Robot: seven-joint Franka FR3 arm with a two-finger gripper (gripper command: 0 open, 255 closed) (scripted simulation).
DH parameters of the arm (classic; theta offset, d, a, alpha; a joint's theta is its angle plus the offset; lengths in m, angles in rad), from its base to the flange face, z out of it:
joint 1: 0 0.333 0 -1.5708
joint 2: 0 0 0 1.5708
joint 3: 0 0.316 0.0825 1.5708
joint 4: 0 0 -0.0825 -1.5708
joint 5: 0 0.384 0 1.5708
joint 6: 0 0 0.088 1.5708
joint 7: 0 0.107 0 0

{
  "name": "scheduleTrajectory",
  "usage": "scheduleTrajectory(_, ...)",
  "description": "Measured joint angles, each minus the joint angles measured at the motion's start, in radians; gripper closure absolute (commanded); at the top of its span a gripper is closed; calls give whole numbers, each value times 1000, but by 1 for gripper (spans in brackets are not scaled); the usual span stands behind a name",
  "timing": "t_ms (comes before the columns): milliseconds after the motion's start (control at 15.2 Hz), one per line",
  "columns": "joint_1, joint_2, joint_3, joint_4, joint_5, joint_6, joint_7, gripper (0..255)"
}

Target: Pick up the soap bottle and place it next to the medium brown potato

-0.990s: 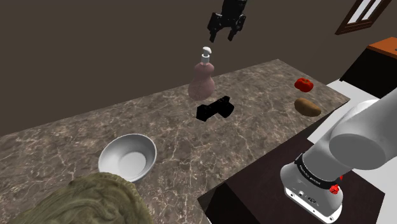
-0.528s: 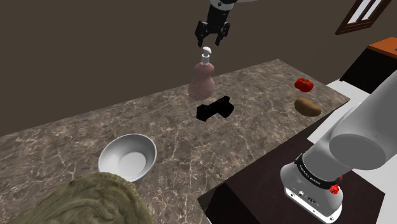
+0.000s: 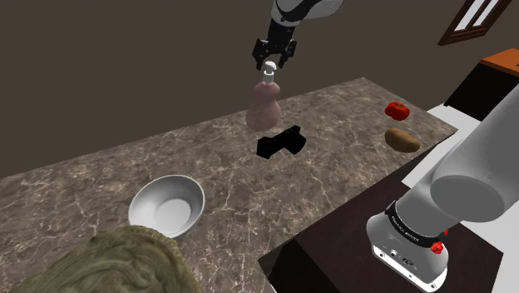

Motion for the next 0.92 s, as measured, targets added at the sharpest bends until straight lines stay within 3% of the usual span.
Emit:
scheduleTrajectory(264, 0, 1, 0, -1, 0, 2, 0, 0)
scheduleTrajectory(330, 0, 1, 0, -1, 0, 2, 0, 255)
scheduleTrajectory(924, 0, 1, 0, -1, 0, 2, 0, 255)
